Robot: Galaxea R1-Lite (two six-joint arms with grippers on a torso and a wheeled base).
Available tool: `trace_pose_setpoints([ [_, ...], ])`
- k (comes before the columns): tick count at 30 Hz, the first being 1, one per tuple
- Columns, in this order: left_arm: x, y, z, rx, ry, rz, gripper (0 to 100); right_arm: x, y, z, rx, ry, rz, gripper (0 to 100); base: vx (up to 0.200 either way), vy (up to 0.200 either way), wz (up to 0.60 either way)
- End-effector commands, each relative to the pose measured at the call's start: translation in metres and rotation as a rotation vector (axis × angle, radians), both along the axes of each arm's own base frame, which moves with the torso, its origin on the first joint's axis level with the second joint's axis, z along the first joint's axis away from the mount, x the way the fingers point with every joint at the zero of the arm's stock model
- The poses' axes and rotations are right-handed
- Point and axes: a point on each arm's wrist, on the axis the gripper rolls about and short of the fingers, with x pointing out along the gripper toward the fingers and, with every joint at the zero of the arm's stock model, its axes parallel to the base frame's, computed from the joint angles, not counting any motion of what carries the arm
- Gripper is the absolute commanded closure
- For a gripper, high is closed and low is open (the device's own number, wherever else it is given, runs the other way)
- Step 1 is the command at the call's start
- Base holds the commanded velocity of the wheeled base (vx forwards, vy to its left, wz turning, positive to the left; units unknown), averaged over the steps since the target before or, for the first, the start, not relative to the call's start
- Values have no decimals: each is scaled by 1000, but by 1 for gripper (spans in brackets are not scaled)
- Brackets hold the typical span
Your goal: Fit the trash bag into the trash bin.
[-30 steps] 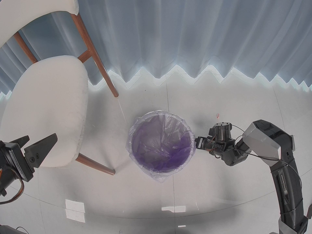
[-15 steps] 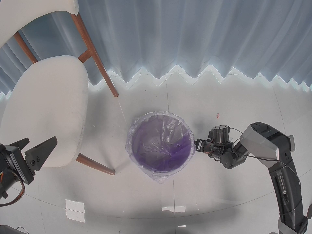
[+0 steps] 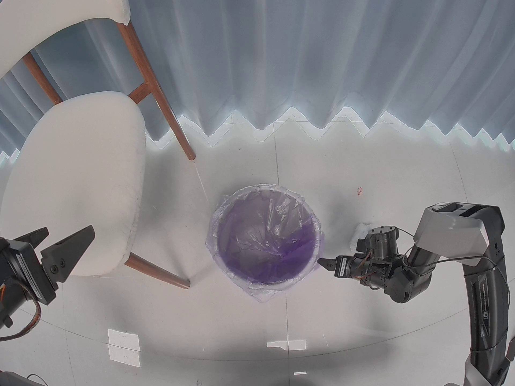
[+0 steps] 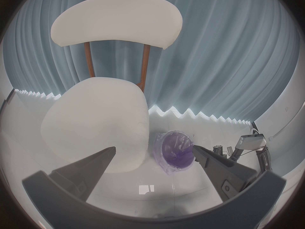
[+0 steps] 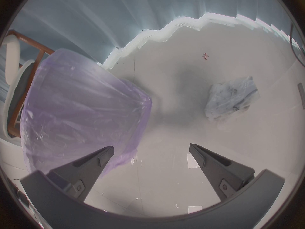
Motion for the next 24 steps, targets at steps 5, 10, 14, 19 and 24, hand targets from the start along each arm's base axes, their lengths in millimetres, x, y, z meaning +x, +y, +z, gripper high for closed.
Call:
trace_pose_setpoints([
  [5, 1, -2, -1, 10, 7, 2, 0, -6, 4, -15, -15, 42, 15, 0, 0, 0, 0],
  [10, 2, -3, -2, 14, 11, 3, 0, 13, 8, -8, -18, 50, 16, 0, 0, 0, 0],
  [14, 3, -4, -3, 17, 14, 3, 0, 32, 11, -7, -14, 29, 16, 0, 0, 0, 0],
  [19, 4, -6, -4, 26, 20, 3, 0, 53, 15, -5, -24, 83, 15, 0, 0, 0, 0],
  [24, 4, -5, -3, 25, 14, 14, 0, 60, 16, -2, -46, 168, 8, 0, 0, 0, 0],
])
